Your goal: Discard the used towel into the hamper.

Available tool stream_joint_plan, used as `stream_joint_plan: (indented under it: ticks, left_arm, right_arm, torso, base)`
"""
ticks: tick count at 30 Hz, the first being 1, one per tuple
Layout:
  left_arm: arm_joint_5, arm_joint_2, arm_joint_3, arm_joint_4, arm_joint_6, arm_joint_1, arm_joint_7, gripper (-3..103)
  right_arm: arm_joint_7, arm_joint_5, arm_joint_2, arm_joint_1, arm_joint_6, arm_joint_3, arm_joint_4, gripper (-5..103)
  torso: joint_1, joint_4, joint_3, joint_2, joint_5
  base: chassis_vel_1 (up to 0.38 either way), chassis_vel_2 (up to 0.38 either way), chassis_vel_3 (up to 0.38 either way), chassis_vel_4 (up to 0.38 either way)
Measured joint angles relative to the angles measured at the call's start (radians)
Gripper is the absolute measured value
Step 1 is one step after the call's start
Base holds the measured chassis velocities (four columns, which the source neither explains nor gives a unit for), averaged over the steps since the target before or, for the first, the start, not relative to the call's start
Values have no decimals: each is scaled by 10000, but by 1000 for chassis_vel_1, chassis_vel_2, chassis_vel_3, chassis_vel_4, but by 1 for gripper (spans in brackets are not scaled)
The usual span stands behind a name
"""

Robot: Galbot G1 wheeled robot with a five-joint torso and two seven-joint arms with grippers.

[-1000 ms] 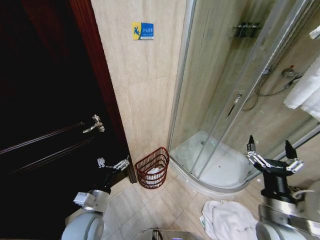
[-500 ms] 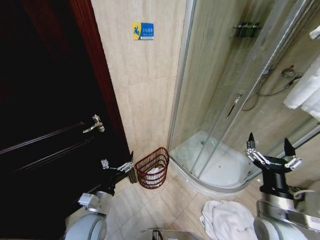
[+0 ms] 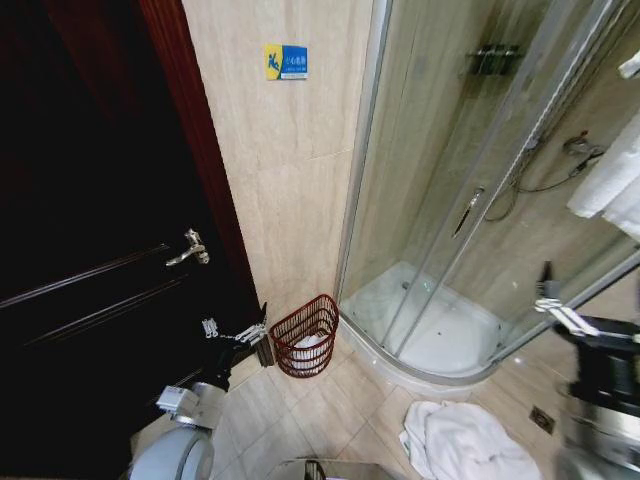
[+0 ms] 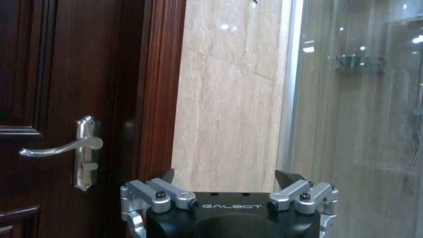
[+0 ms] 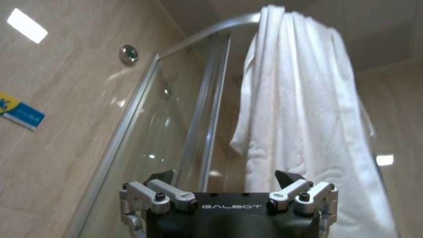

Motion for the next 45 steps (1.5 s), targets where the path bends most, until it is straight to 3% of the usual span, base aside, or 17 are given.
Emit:
stream_joint_plan:
  ticks: [13, 45]
  left_arm:
    - [-10, 1, -1, 9, 0, -2, -2, 99]
    - [-11, 1, -2, 13, -1, -3, -2, 99]
  right_arm:
    - [-63, 1398, 73, -250, 43, 1808, 271, 100]
    - [64, 1414, 344, -163, 14, 1635, 310, 100]
  torso:
    - [0, 1, 0, 0, -1]
    - [0, 0, 0, 0, -1]
  base:
    - [0, 0, 0, 0]
    - [-15, -17, 15, 15]
